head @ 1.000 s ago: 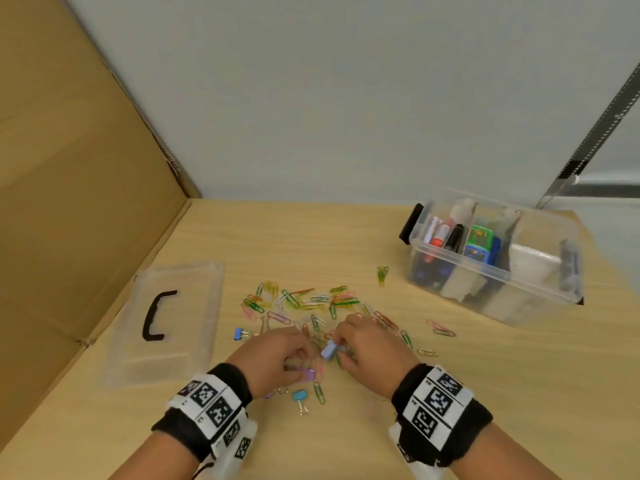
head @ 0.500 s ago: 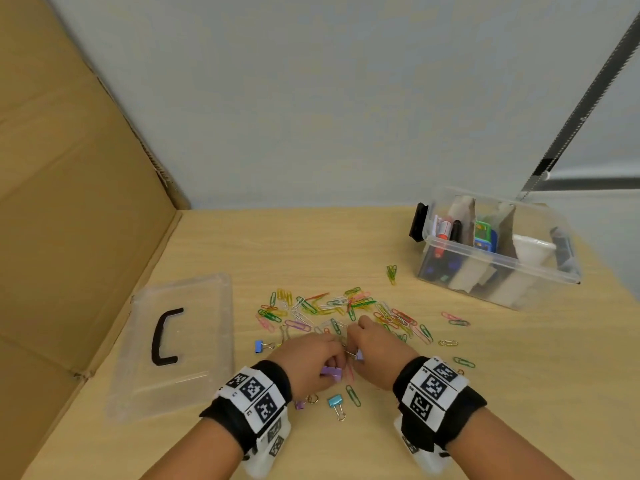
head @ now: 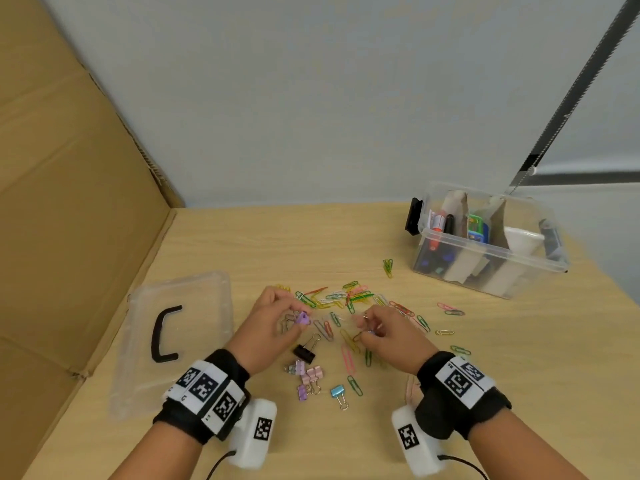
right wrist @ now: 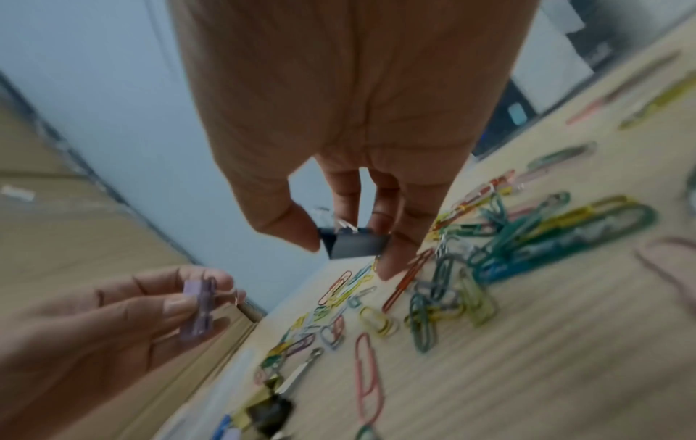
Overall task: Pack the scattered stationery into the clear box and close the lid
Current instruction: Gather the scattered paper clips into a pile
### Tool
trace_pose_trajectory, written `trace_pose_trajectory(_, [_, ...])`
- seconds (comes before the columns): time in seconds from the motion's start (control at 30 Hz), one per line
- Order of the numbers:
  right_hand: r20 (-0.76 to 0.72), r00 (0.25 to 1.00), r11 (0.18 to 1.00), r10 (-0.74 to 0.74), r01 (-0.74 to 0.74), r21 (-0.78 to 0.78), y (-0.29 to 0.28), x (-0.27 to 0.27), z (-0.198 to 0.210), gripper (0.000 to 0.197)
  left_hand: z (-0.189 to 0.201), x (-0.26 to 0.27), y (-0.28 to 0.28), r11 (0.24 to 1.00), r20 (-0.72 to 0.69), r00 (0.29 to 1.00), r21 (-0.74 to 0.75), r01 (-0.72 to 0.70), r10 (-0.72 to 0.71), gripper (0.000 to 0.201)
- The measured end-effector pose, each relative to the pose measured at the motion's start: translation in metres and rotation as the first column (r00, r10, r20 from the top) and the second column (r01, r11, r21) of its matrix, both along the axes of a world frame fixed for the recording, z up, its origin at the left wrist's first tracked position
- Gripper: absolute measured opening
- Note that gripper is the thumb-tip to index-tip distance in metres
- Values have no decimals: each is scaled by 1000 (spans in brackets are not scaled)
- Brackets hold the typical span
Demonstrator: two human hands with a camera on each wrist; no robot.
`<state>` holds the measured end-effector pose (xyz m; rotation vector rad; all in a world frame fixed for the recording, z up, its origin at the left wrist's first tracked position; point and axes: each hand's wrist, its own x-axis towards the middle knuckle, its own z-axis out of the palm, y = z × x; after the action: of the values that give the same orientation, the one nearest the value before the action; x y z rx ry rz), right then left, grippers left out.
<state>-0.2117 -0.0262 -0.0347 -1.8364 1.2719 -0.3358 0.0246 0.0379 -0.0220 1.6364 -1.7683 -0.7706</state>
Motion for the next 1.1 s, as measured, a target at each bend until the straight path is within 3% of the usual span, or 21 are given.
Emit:
trace_pose_trajectory(0.07, [88, 995, 992, -56, 46, 117, 4, 1, -1, 24, 1, 7, 4, 1000, -12, 1000, -3, -23, 23, 14])
trace_pose_trajectory(0.17, [222, 972, 961, -79, 15, 276, 11, 4, 1, 18, 0, 16, 10, 999, -37, 999, 22, -26, 27, 20])
trace_pose_trajectory(0.27, [252, 968, 941, -9, -76, 329, 19, 9, 4, 29, -4, 17, 16, 996, -34, 999, 86, -32, 35, 10])
trace_pose_trajectory(0.37, [105, 977, 963, 184, -201, 181, 23, 13, -1, 23, -5, 10, 19, 994, 49, 999, 113, -13, 8, 16])
trace_pose_trajectory(0.47, [-131, 931, 940, 340, -336, 54, 25, 16, -5, 6, -6, 2, 18, 991, 104, 994, 131, 21, -34, 20])
trace_pose_trajectory(0.6, [-392, 808, 875, 440, -484, -16, 33, 24, -8, 28, -8, -9, 18, 975, 183, 973, 193, 108, -144, 8])
trace_pose_trajectory(0.63, [-430, 787, 866, 443, -499, -22, 34, 26, -10, 31, -9, -11, 18, 966, 198, 963, 217, 142, -186, 15])
trace_pose_trajectory(0.73, [-475, 768, 861, 430, -507, -41, 34, 30, -12, 33, -14, -17, 17, 930, 314, 898, 297, 215, -308, 34])
trace_pose_trajectory(0.83, [-478, 770, 858, 423, -510, -63, 34, 31, -11, 25, -18, -22, 16, 935, 432, 842, 288, 209, -322, 32])
trace_pose_trajectory(1.1, [-425, 800, 863, 424, -499, -79, 36, 25, -12, 26, -22, -26, 15, 971, 406, 891, 203, 129, -204, 12])
